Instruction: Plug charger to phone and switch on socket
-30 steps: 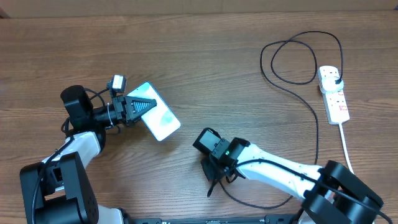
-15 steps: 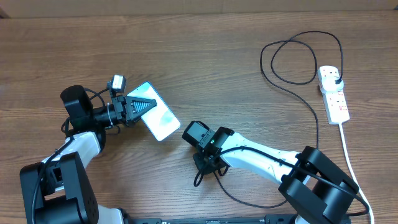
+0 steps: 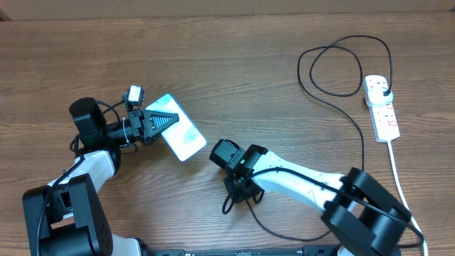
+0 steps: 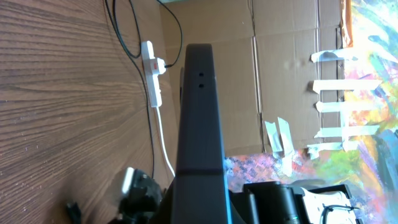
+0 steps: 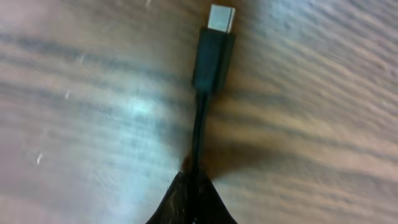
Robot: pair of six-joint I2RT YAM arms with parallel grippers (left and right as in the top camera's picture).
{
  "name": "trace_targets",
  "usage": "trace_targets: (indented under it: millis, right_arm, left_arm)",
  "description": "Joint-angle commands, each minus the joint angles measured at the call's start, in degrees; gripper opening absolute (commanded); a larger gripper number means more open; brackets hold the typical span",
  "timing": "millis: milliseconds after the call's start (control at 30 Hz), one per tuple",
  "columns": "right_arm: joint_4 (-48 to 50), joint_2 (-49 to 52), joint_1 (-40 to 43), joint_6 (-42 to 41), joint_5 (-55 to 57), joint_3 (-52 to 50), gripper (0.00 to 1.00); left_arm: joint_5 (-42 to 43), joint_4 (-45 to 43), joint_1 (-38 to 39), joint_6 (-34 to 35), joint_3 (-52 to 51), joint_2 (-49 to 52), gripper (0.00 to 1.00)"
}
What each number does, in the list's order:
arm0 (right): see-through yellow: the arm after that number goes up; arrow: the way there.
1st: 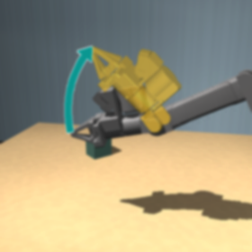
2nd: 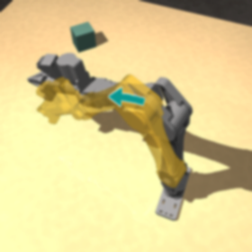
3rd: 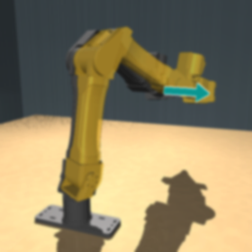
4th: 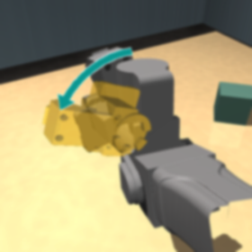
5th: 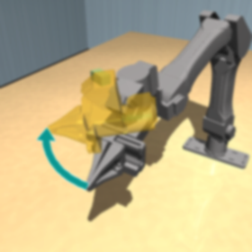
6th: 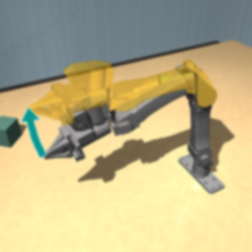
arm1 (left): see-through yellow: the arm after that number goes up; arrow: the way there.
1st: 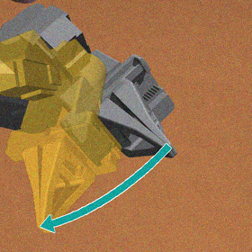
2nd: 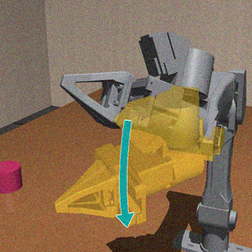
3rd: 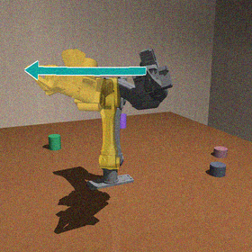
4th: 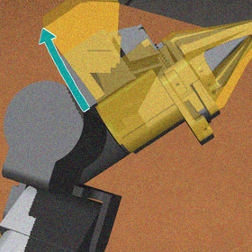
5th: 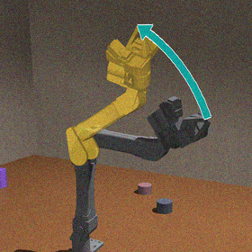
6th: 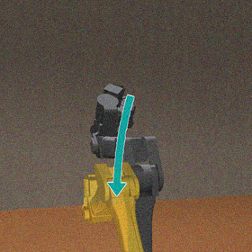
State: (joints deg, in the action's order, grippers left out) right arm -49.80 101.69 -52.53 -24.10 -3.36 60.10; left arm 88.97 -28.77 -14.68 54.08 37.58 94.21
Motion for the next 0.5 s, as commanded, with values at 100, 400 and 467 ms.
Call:
trace_targets:
  millis: [100,400,467]
  right_arm:
    - [-1.2,-19.5,-3.3,3.4,-9.8,1.0,0.04]
    - [-3.8,-27.7,-7.8,3.2,-14.8,1.0,0.04]
    - [-3.7,-27.7,-7.8,3.2,-14.9,1.0,0.04]
  left_arm:
    - [1.6,-0.4,0.6,0.8,1.1,-0.2,0.04]
    - [1.6,-0.6,8.4,-1.8,1.1,-0.2,0.04]
    - [1.6,-0.7,9.4,-1.8,1.1,-0.2,0.04]
